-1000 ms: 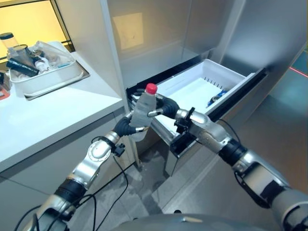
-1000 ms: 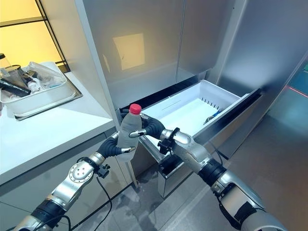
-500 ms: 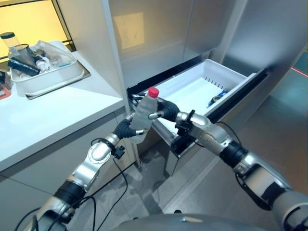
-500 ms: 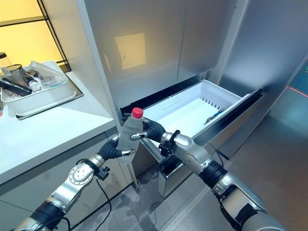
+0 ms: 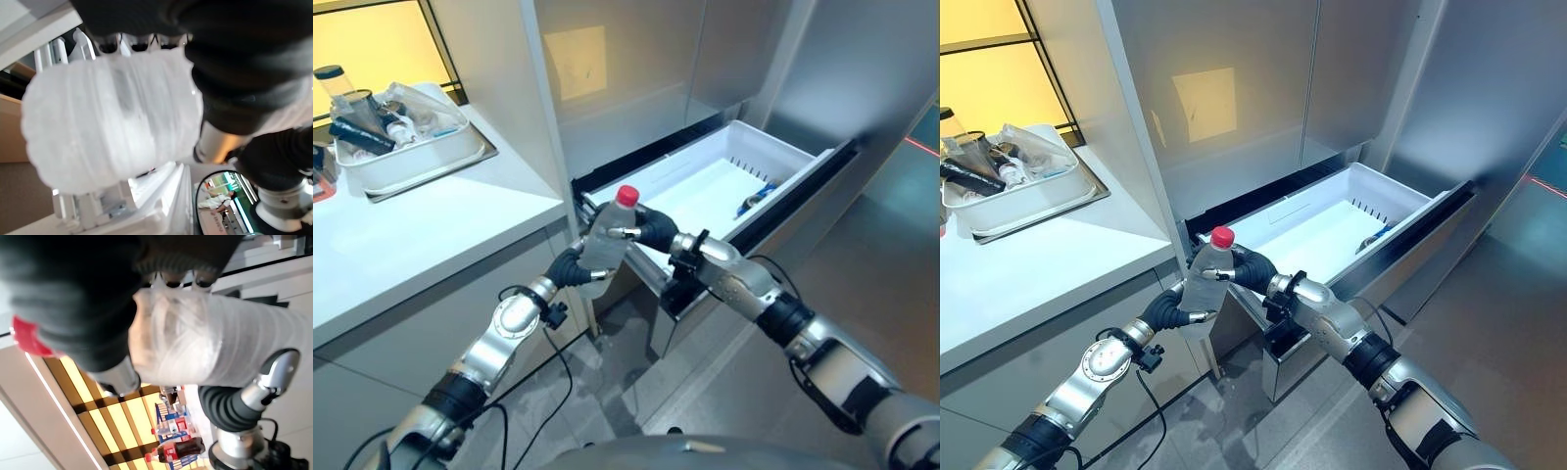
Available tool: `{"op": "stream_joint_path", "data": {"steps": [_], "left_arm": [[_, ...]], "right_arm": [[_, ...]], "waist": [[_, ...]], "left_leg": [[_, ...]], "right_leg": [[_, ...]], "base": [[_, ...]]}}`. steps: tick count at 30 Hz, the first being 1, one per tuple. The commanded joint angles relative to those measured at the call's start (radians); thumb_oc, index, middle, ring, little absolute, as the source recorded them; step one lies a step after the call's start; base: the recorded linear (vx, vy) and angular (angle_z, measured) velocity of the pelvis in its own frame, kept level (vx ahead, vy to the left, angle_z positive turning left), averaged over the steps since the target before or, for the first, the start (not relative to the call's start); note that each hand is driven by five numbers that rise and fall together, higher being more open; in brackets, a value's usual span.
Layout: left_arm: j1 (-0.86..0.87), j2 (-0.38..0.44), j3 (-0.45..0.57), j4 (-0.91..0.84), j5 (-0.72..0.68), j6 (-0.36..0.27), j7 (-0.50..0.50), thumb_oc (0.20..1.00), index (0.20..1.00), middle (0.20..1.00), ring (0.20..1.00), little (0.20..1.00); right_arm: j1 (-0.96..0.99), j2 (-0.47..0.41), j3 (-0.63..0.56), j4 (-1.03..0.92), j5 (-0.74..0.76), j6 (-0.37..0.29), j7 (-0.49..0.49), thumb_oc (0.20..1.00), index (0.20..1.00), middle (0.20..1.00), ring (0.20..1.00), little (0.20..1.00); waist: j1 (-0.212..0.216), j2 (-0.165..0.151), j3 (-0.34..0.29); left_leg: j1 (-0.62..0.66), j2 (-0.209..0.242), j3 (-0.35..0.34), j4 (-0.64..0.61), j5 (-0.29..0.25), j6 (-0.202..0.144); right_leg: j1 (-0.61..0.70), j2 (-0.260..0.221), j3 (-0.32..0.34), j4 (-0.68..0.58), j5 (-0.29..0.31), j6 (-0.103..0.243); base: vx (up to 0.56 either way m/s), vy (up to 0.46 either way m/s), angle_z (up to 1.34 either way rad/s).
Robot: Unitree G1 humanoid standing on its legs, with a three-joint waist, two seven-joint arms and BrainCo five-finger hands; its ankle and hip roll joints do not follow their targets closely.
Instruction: Take the drinks into the refrigerator
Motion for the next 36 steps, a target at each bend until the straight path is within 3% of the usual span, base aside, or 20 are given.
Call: {"op": "stream_joint_path", "data": {"steps": [1,6,11,17,18,19,20,21,22,27,36], "left_arm": [[-0.26,-0.048,0.081,-0.028,-0.033,-0.074,0.07,0.2,0.2,0.2,0.2,0.2],[-0.275,-0.053,0.071,-0.016,-0.032,-0.07,0.073,0.2,0.2,0.2,0.2,0.2],[-0.268,-0.061,0.075,-0.018,-0.033,-0.066,0.08,0.2,0.2,0.2,0.2,0.2],[-0.209,-0.099,0.083,-0.027,-0.067,-0.053,0.088,0.2,0.2,0.2,0.2,0.2],[-0.208,-0.099,0.083,-0.027,-0.068,-0.052,0.088,0.41,0.41,0.41,0.41,0.41],[-0.181,-0.117,0.081,-0.048,-0.1,-0.044,0.085,0.511,0.511,0.511,0.511,0.511],[-0.17,-0.124,0.081,-0.056,-0.125,-0.041,0.077,0.511,0.511,0.511,0.511,0.511],[-0.159,-0.133,0.078,-0.06,-0.154,-0.038,0.071,0.561,0.561,0.561,0.561,0.561],[-0.148,-0.141,0.075,-0.068,-0.182,-0.031,0.06,1.0,1.0,1.0,1.0,1.0],[-0.112,-0.144,0.055,-0.103,-0.239,-0.009,0.035,1.0,1.0,1.0,1.0,1.0],[-0.074,-0.122,0.074,-0.122,-0.252,0.0,0.034,1.0,1.0,1.0,1.0,1.0]], "right_arm": [[-0.007,0.19,0.199,-0.088,0.067,0.041,0.123,0.2,0.2,0.2,0.2,0.2],[0.016,0.211,0.213,-0.112,0.156,0.068,0.12,0.2,0.2,0.2,0.2,0.2],[0.028,0.225,0.199,-0.168,0.242,0.05,0.103,0.2,0.2,0.2,0.2,0.2],[0.089,0.277,0.074,-0.222,0.405,-0.062,0.028,0.2,0.2,0.2,0.2,0.2],[0.09,0.277,0.073,-0.223,0.405,-0.062,0.028,0.2,0.2,0.2,0.2,0.2],[0.111,0.304,0.008,-0.232,0.45,-0.117,-0.003,0.2,0.2,0.2,0.2,0.2],[0.122,0.317,-0.011,-0.235,0.458,-0.13,-0.014,0.2,0.2,0.2,0.2,0.2],[0.127,0.322,-0.024,-0.243,0.461,-0.146,-0.023,0.2,0.2,0.2,0.2,0.2],[0.136,0.323,-0.039,-0.249,0.462,-0.159,-0.036,0.2,0.2,0.2,0.2,0.2],[0.162,0.336,-0.075,-0.247,0.475,-0.194,-0.11,0.2,0.2,0.2,0.2,0.2],[0.165,0.316,-0.081,-0.249,0.479,-0.207,-0.139,0.2,0.2,0.2,0.2,0.2]], "waist": [[-0.021,-0.012,0.035],[-0.021,-0.012,0.039],[-0.021,-0.011,0.039],[-0.025,0.0,0.042],[-0.025,-0.001,0.042],[-0.027,0.003,0.045],[-0.027,0.005,0.047],[-0.028,0.006,0.048],[-0.029,0.008,0.049],[-0.029,0.015,0.055],[-0.025,0.016,0.061]], "left_leg": [[0.035,-0.038,-0.03,0.011,-0.09,0.06],[0.031,-0.04,-0.031,0.014,-0.088,0.06],[0.029,-0.04,-0.029,0.013,-0.086,0.061],[0.037,-0.037,-0.025,0.012,-0.091,0.063],[0.038,-0.037,-0.025,0.012,-0.091,0.063],[0.036,-0.038,-0.024,0.012,-0.09,0.064],[0.035,-0.038,-0.022,0.013,-0.089,0.064],[0.034,-0.039,-0.021,0.013,-0.089,0.064],[0.032,-0.039,-0.022,0.014,-0.088,0.064],[0.029,-0.039,-0.023,0.014,-0.088,0.064],[0.026,-0.039,-0.026,0.014,-0.088,0.063]], "right_leg": [[0.11,-0.042,-0.02,0.05,-0.155,0.064],[0.106,-0.042,-0.02,0.053,-0.153,0.063],[0.102,-0.043,-0.019,0.052,-0.15,0.063],[0.108,-0.041,-0.017,0.051,-0.155,0.061],[0.109,-0.041,-0.017,0.051,-0.155,0.061],[0.107,-0.041,-0.017,0.052,-0.153,0.06],[0.106,-0.042,-0.016,0.052,-0.152,0.06],[0.105,-0.042,-0.017,0.053,-0.152,0.06],[0.102,-0.043,-0.018,0.053,-0.152,0.06],[0.099,-0.043,-0.02,0.054,-0.152,0.059],[0.097,-0.041,-0.023,0.054,-0.153,0.059]], "base": [[0.0,0.0,0.0],[-0.01,0.002,0.0],[0.0,0.0,0.0],[0.0,0.0,0.0],[0.0,0.0,0.0],[0.0,0.0,0.0],[0.0,0.0,0.0],[0.0,0.0,0.0],[0.0,0.0,0.0],[0.0,-0.003,-0.01],[0.0,0.0,0.0]]}}
